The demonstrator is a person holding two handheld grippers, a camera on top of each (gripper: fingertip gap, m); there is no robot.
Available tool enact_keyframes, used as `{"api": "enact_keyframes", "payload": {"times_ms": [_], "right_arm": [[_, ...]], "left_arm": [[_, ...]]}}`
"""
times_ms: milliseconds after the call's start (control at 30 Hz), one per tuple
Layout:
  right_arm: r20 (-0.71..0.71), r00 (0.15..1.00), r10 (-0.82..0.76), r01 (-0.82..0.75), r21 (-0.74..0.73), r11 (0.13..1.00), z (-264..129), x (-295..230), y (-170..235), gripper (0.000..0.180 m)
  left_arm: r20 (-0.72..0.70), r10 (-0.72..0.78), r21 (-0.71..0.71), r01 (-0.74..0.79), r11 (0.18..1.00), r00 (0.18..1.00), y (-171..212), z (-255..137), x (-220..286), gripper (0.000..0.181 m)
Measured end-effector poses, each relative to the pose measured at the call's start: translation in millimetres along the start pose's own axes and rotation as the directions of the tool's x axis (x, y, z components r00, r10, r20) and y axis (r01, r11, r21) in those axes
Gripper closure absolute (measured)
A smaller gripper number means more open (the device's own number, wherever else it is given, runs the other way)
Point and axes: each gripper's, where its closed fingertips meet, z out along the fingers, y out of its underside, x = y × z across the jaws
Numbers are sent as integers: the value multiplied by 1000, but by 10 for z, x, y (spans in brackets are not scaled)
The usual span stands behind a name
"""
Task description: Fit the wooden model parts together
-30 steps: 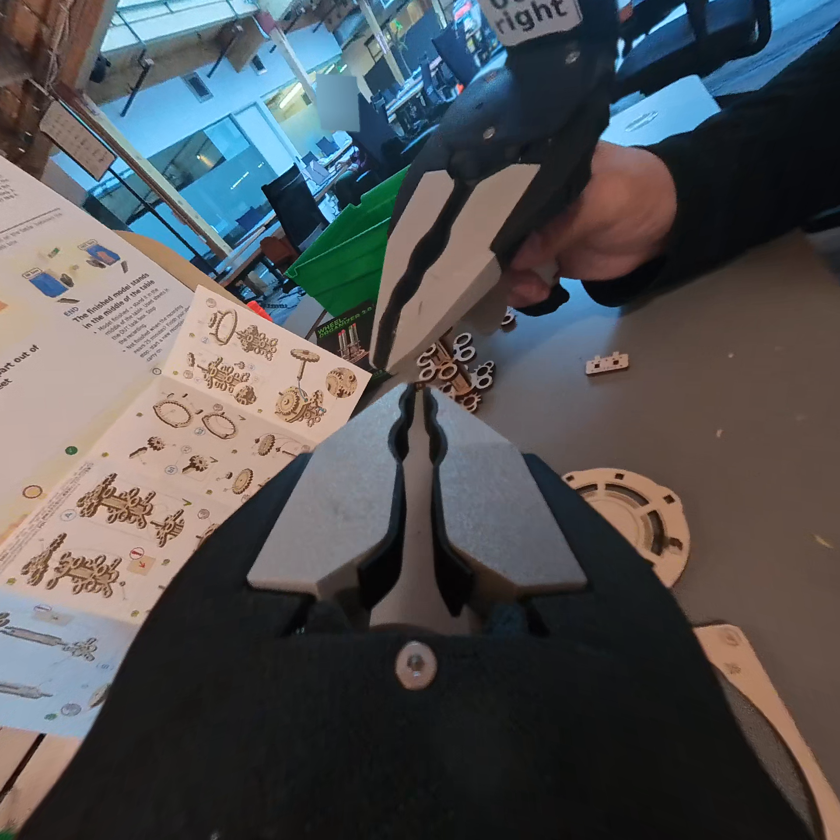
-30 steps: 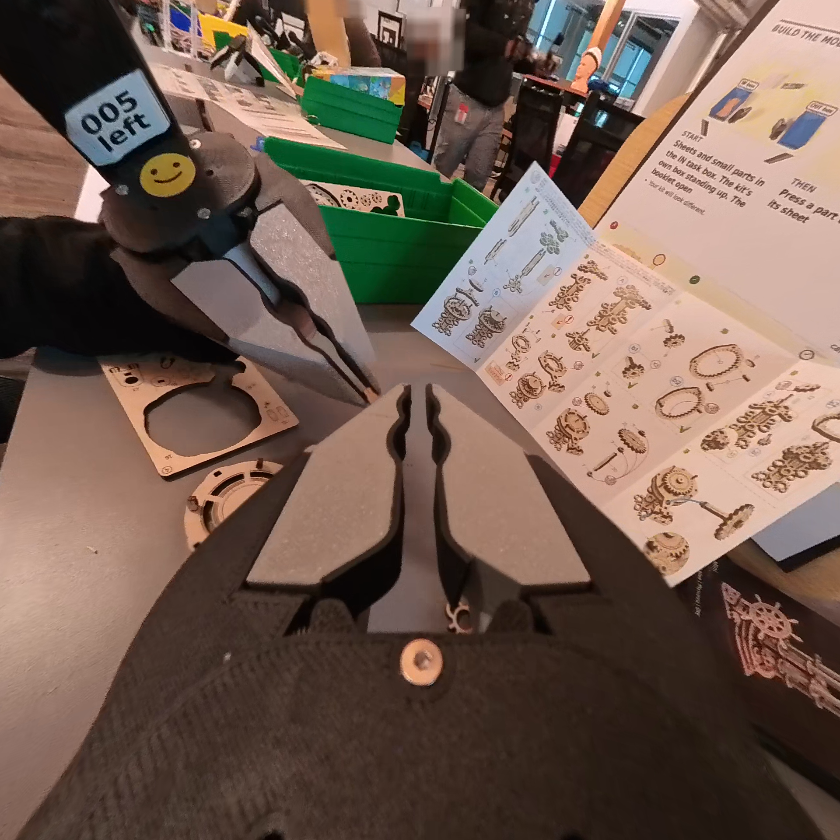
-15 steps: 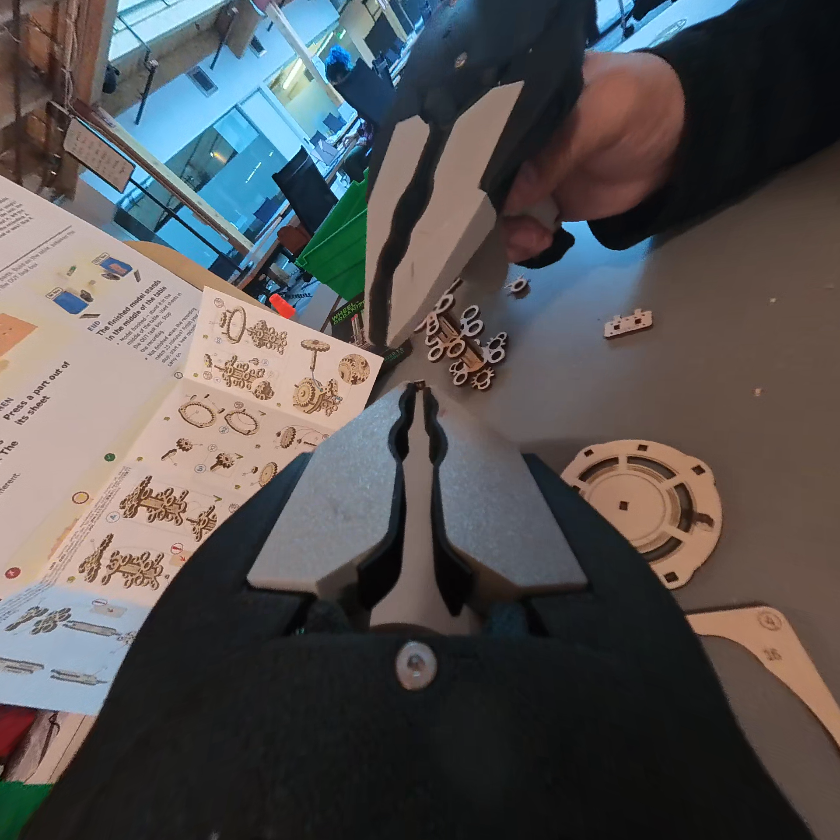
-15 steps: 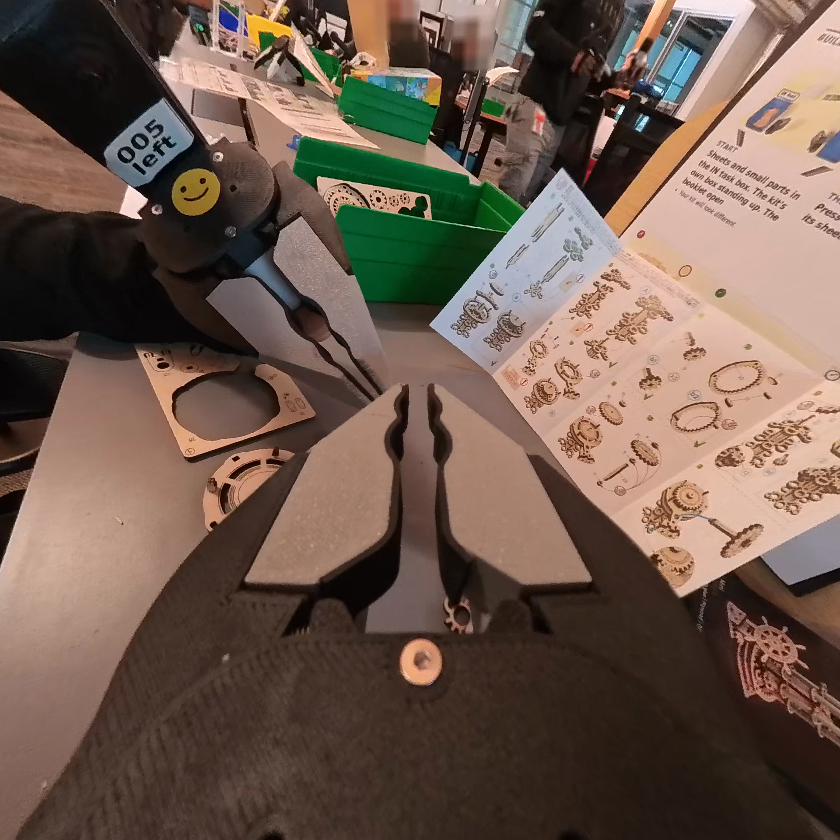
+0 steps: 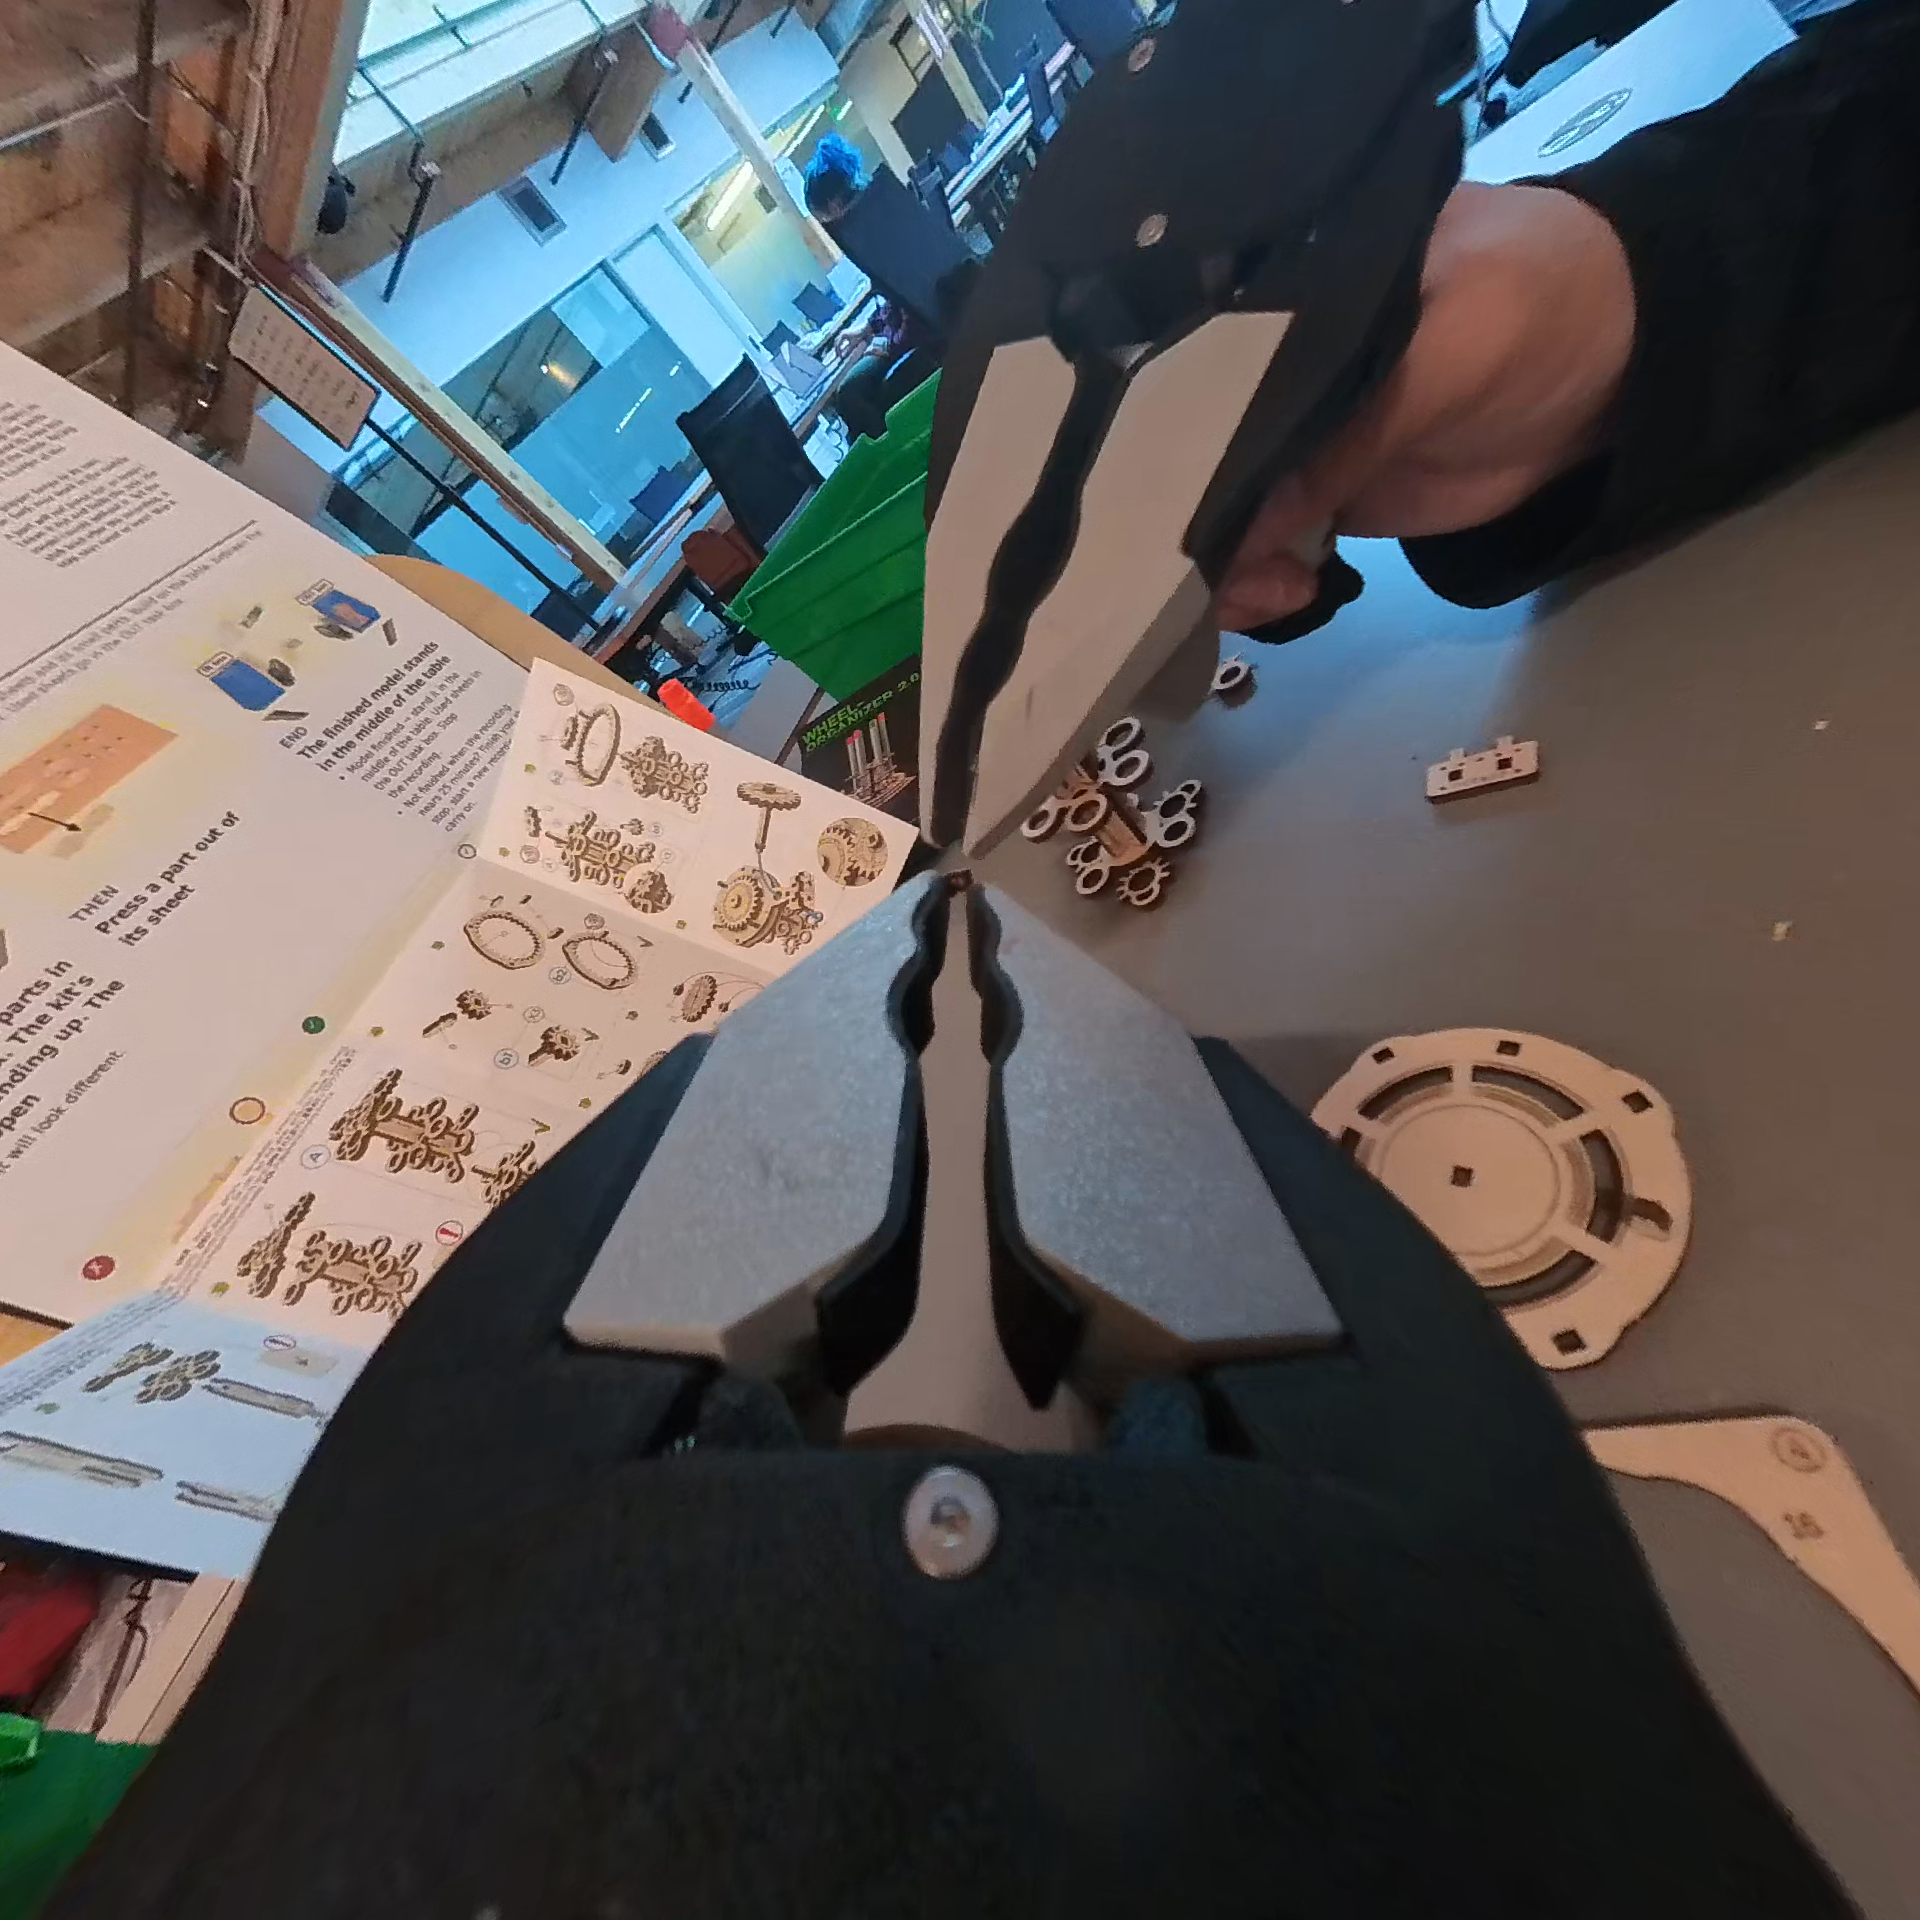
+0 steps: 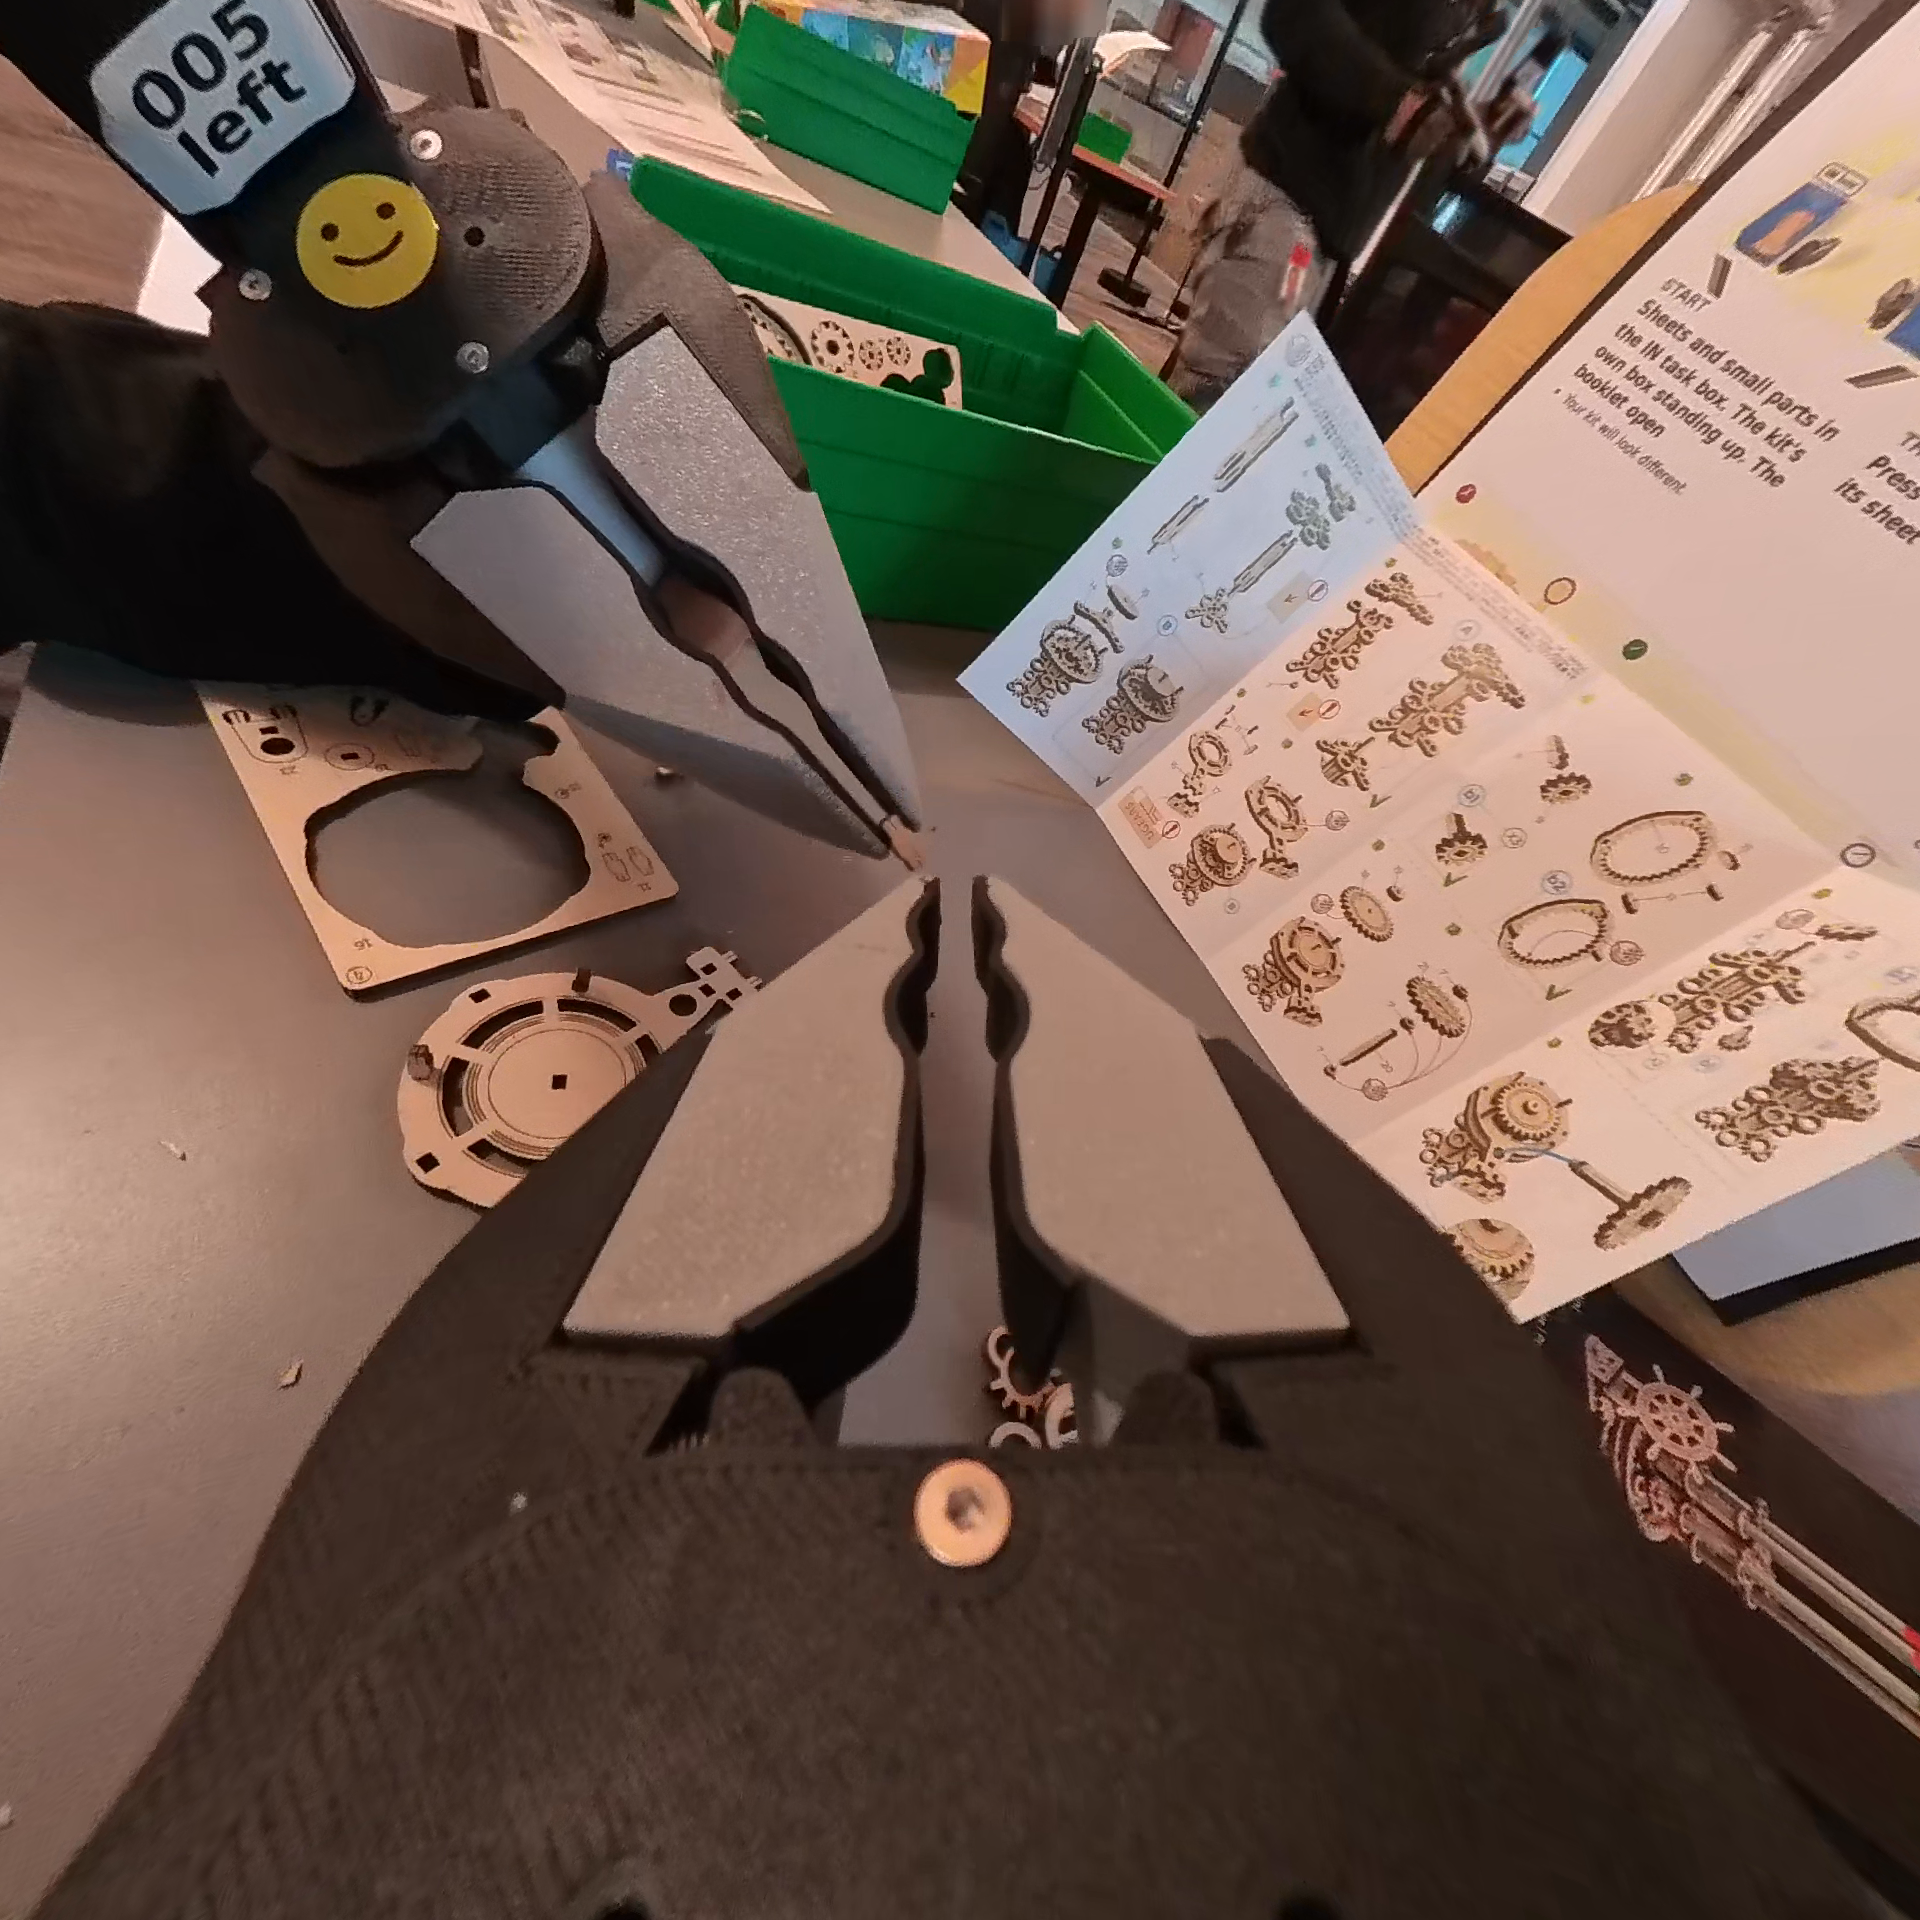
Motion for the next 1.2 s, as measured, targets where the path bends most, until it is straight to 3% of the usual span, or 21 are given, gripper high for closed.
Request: {"api": "enact_keyframes", "payload": {"times_ms": [33, 433, 700, 933, 1200], "right_arm": [[1, 1000, -1, 1, -2, 1000, 5, -5, 3, 178], [8, 1000, -1, 1, -29, 1000, 64, -49, 61, 180], [19, 1000, 12, -12, -8, 1000, 39, -42, 27, 178], [94, 995, 15, -17, 12, 1000, 33, -161, -16, 176], [142, 988, 67, -81, 97, 992, -49, -168, -156, 180]], "left_arm": [[-4, 4, 3, -4, 1000, 1000, -8, 2, 13, 181], [-22, 12, 17, -11, 1000, 1000, -45, 8, 64, 181], [-1, -59, -64, 59, 996, 998, 121, 41, -22, 181], [-97, -289, 42, 294, 955, 952, -24, -45, -75, 181], [-175, -304, 150, 330, 932, 937, -236, -161, -57, 181]]}}
